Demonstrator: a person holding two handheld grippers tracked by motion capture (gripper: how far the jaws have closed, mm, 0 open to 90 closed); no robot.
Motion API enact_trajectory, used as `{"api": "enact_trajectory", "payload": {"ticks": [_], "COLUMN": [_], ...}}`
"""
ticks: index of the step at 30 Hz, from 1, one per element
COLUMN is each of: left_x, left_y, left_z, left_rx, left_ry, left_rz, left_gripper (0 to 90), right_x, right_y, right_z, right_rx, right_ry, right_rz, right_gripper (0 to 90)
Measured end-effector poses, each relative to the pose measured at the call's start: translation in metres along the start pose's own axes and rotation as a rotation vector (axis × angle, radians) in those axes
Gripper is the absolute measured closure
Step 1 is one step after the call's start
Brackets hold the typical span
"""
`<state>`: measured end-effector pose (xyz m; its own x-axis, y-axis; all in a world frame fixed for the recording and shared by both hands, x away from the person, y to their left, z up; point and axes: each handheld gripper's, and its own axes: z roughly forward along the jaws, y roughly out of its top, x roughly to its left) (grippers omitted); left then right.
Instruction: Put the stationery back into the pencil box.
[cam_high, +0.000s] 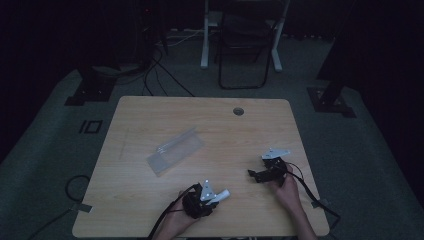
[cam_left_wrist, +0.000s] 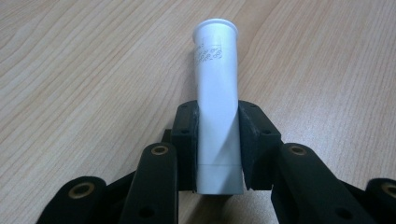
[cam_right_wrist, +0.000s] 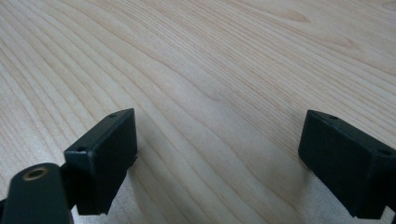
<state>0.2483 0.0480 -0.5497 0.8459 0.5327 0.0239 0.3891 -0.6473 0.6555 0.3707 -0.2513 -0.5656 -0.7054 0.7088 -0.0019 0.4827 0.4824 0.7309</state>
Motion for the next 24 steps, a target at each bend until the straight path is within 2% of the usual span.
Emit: {"api": "enact_trajectory", "payload": {"ticks": [16, 24], "left_x": [-0.0001, -0.0021], "left_y": [-0.0006, 0.0005], "left_z": [0.0005, -0.0007], "left_rx": [-0.012, -0.014], "left_ry": [0.005, 0.010], "left_rz": [0.006, 0.023], "left_gripper": [71.0, 71.1], "right_x": [0.0000, 0.0000], "right_y": [0.0000, 0.0000], "right_z": [0.0000, 0.0000], "right_rx": [0.000, 0.000], "right_ry": [0.000, 0.000], "right_rz": [0.000, 0.000], "right_gripper": [11.5, 11.5]}}
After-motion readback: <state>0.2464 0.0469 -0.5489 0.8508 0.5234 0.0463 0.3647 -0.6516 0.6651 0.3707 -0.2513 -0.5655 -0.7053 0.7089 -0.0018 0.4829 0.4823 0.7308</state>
